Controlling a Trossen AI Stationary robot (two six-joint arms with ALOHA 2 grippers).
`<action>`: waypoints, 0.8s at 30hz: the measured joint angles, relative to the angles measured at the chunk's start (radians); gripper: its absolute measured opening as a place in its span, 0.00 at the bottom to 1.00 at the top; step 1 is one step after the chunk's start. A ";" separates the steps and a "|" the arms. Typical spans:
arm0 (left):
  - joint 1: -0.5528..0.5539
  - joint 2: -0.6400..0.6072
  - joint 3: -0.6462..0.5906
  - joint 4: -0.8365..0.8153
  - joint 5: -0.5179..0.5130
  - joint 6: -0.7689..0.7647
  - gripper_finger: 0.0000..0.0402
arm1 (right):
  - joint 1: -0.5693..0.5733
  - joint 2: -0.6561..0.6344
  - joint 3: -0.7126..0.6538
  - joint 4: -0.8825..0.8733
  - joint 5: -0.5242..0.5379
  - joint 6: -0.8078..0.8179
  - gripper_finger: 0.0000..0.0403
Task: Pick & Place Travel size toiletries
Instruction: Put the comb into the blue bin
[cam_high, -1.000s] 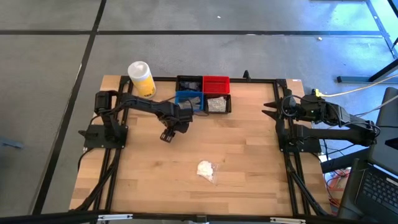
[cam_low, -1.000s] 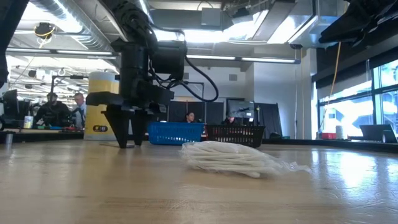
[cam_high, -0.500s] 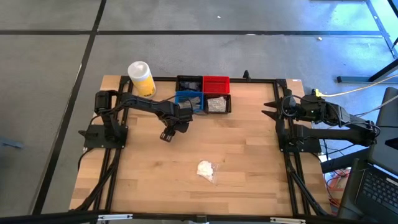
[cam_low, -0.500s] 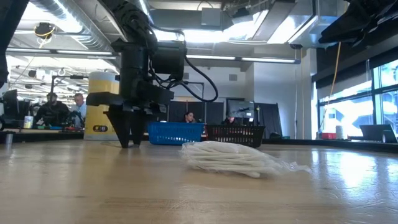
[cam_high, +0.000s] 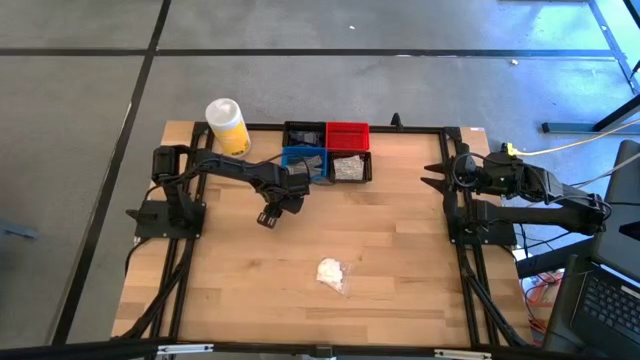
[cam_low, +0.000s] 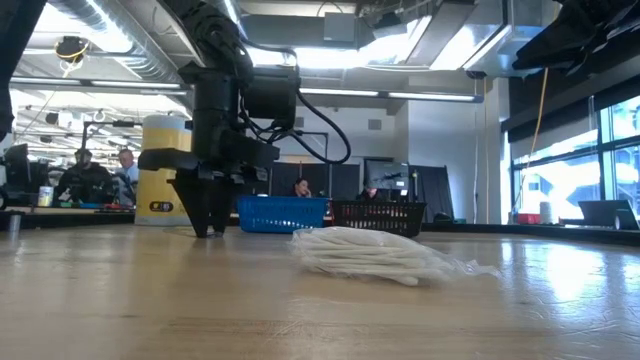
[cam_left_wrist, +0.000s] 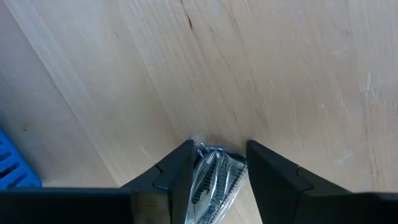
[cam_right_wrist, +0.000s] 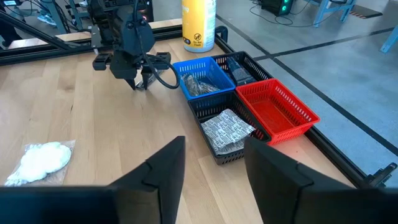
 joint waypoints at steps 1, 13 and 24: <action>0.000 0.000 0.000 0.000 0.000 0.004 0.35 | 0.000 0.000 0.000 0.000 0.000 0.000 0.41; -0.017 0.000 0.000 0.001 -0.016 0.000 0.35 | 0.000 0.000 0.000 0.000 0.000 0.000 0.36; -0.029 0.000 0.000 0.001 -0.032 0.000 0.35 | 0.000 0.000 0.000 0.000 0.000 0.000 0.33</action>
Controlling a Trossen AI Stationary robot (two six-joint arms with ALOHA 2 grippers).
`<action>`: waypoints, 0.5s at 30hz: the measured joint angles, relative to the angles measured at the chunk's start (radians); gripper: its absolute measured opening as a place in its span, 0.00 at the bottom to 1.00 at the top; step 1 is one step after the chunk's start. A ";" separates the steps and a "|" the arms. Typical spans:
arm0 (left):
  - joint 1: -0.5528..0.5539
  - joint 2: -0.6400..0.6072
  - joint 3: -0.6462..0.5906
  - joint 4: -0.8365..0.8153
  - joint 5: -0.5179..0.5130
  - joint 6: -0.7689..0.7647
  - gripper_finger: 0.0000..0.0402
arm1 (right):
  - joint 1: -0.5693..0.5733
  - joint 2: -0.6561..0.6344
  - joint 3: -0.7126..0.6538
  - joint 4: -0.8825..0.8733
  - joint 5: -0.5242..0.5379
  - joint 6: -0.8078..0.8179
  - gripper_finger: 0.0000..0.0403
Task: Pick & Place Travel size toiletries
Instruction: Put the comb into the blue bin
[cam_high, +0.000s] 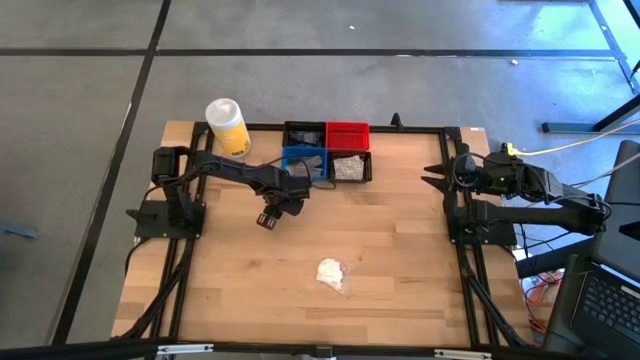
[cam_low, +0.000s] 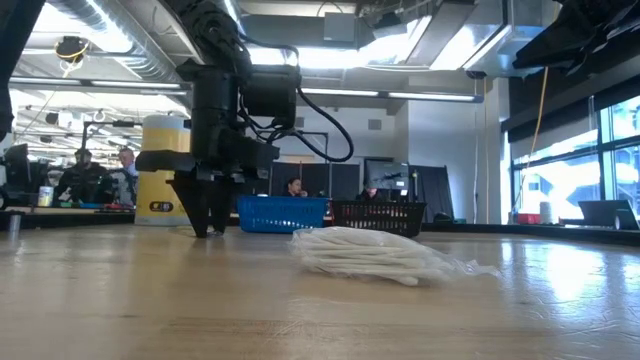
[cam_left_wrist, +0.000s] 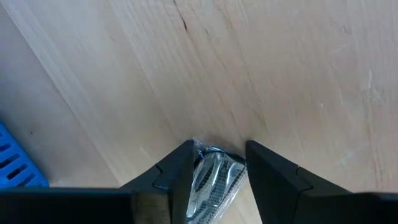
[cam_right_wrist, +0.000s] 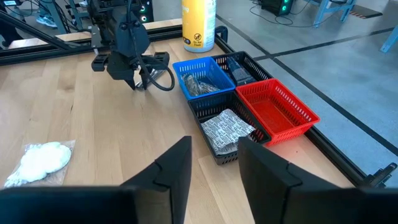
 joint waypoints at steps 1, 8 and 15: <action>0.000 0.000 0.000 -0.001 -0.004 -0.001 0.35 | 0.000 0.000 0.000 0.000 0.000 0.000 0.32; -0.002 -0.012 0.005 -0.006 -0.023 -0.024 0.35 | 0.000 0.000 0.000 0.000 0.000 0.000 0.33; 0.001 -0.020 0.074 -0.080 -0.120 -0.053 0.35 | 0.000 0.000 0.000 0.000 0.000 0.000 0.36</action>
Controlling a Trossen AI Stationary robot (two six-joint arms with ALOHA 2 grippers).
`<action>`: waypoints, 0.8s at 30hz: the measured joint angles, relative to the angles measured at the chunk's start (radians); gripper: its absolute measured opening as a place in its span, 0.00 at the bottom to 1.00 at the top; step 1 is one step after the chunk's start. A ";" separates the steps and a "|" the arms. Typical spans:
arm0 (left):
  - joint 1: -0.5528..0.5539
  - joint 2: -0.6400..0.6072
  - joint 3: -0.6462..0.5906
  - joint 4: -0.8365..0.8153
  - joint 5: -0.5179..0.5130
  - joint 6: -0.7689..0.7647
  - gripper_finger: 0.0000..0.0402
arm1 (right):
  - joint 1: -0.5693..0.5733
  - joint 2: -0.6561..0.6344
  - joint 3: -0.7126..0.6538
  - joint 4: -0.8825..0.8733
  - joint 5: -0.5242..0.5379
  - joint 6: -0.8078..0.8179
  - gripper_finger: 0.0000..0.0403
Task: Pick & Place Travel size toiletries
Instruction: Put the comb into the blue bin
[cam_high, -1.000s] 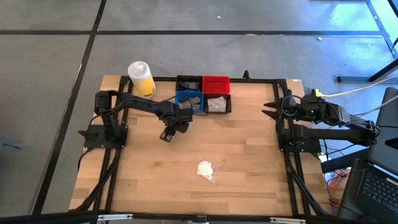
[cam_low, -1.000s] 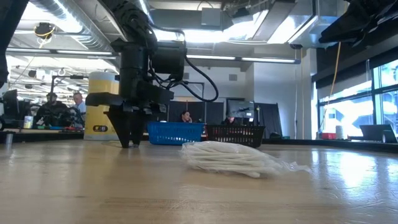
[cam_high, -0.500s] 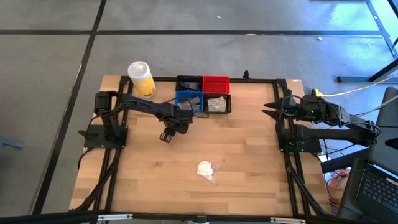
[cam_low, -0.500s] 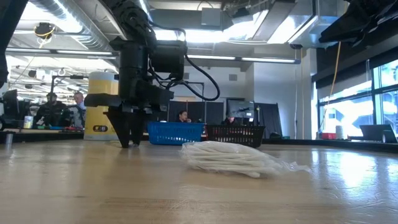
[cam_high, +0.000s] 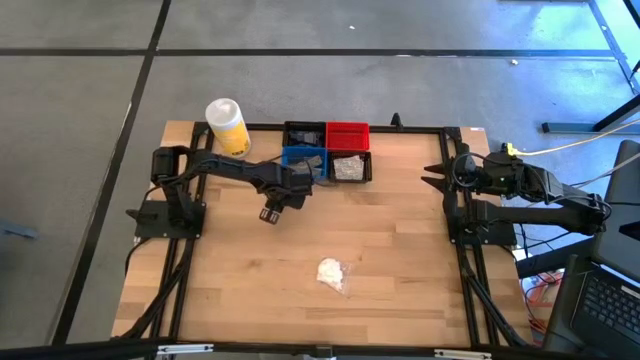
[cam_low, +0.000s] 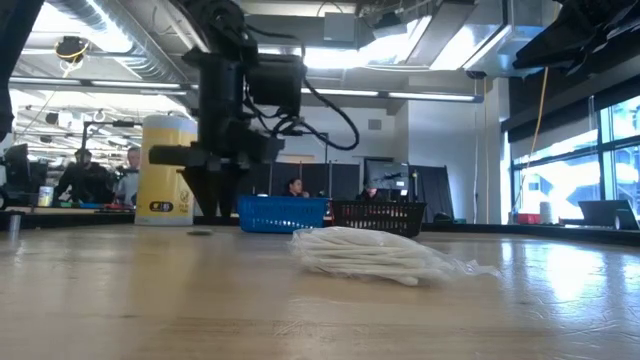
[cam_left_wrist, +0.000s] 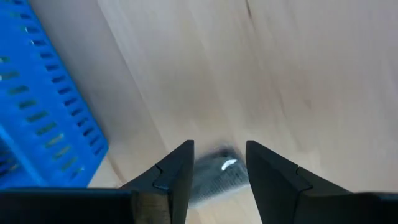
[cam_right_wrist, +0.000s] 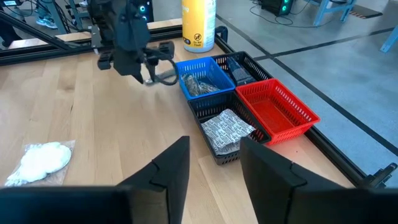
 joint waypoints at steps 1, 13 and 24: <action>-0.002 -0.001 0.006 -0.014 -0.014 0.000 0.35 | 0.000 0.000 0.000 0.000 0.000 0.000 0.36; -0.001 -0.002 0.033 -0.097 -0.051 -0.005 0.35 | 0.000 0.000 0.000 0.000 0.000 0.000 0.42; 0.007 -0.004 0.030 -0.105 0.012 -0.337 0.35 | 0.000 0.000 0.000 0.000 0.000 0.000 0.45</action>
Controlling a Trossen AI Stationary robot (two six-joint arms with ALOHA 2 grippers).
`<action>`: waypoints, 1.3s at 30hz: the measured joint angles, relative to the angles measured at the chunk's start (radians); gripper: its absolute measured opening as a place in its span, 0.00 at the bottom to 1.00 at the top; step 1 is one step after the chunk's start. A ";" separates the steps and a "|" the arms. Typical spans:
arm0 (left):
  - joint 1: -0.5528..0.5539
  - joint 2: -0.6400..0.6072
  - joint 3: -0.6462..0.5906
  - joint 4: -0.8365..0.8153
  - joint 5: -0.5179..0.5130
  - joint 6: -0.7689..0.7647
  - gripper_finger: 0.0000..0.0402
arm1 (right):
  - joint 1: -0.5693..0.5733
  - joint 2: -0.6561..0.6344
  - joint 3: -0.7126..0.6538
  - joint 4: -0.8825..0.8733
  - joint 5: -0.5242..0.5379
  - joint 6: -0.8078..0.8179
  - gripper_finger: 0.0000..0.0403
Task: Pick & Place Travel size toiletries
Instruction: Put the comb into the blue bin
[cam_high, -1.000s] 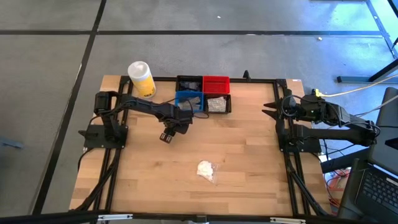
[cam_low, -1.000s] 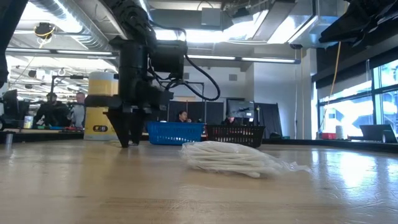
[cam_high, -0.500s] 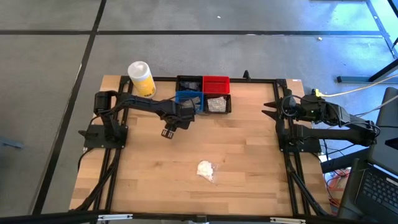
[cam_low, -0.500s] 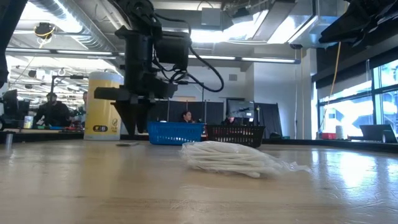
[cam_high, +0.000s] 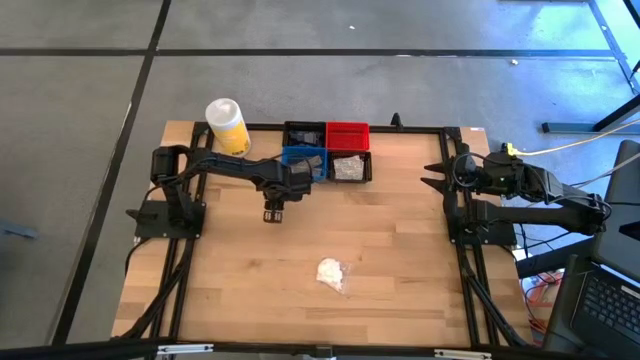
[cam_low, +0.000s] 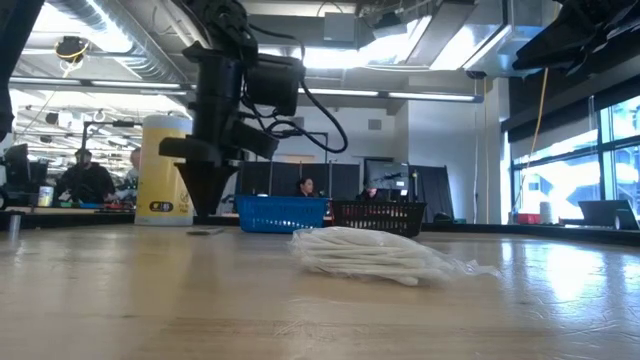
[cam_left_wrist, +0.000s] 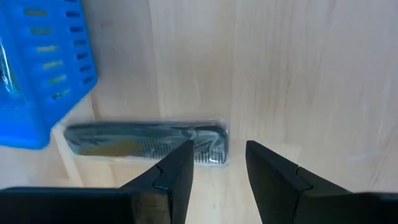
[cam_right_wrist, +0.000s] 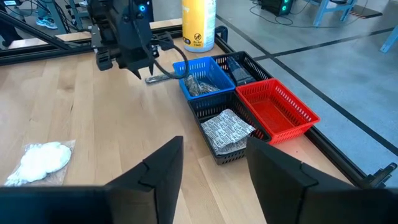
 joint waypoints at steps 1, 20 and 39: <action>-0.002 0.000 -0.003 -0.001 -0.002 -0.016 0.35 | 0.000 0.000 0.000 0.000 0.000 0.000 0.45; -0.006 -0.001 -0.020 -0.002 -0.066 -0.736 0.46 | 0.000 0.000 0.000 0.000 0.000 0.000 0.37; 0.002 0.000 -0.022 0.052 -0.220 -1.155 0.73 | 0.000 0.000 0.000 0.000 0.000 0.000 0.32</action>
